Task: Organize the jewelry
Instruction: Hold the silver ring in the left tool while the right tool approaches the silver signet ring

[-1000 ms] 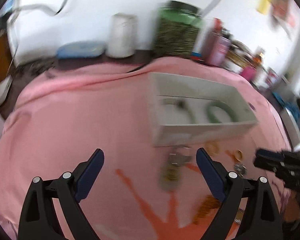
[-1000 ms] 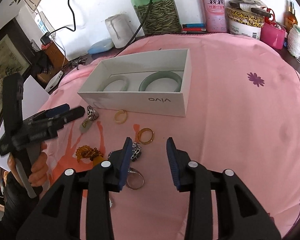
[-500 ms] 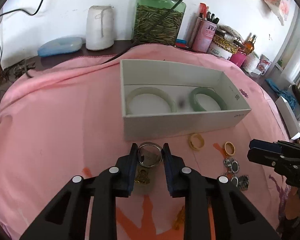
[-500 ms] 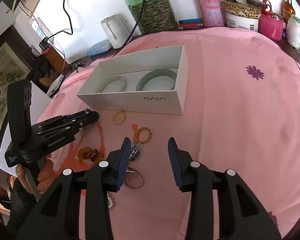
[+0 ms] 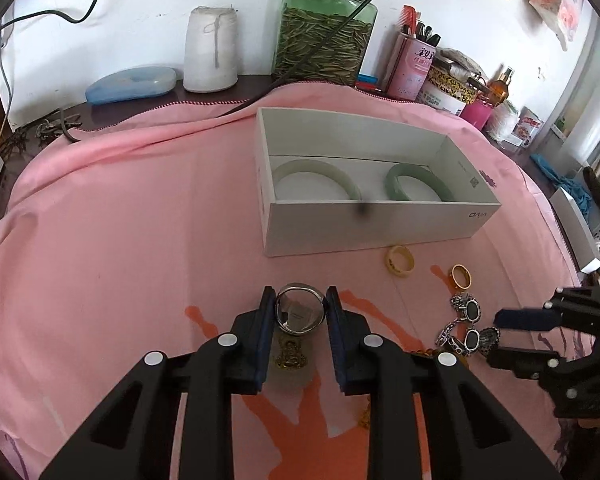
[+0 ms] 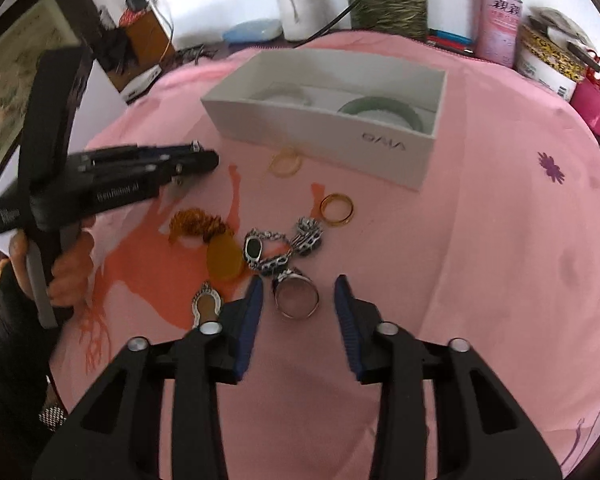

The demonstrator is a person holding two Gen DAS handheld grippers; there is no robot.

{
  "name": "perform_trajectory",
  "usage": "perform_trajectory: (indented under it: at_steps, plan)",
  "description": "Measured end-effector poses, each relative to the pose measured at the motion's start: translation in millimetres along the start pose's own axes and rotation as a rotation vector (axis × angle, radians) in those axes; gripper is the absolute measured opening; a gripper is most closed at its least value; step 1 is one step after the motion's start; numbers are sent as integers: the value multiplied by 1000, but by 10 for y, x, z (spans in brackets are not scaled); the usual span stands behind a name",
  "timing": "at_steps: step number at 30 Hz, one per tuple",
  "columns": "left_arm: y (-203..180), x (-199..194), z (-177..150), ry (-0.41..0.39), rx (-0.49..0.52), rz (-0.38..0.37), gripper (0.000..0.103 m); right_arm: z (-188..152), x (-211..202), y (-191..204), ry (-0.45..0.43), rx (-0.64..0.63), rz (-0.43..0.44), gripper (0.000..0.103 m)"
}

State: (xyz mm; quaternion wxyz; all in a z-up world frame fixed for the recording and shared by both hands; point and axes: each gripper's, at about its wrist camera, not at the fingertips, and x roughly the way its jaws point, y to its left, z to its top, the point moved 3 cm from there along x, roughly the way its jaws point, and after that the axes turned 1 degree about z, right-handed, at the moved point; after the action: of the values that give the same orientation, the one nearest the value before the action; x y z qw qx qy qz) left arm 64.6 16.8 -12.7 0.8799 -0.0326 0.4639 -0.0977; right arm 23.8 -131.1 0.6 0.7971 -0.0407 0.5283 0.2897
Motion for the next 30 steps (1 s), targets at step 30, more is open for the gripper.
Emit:
perform_trajectory:
  at_steps: [30]
  plan:
    - [-17, 21, 32, -23, 25, 26, 35, 138, 22, -357, -116, 106, -115, 35]
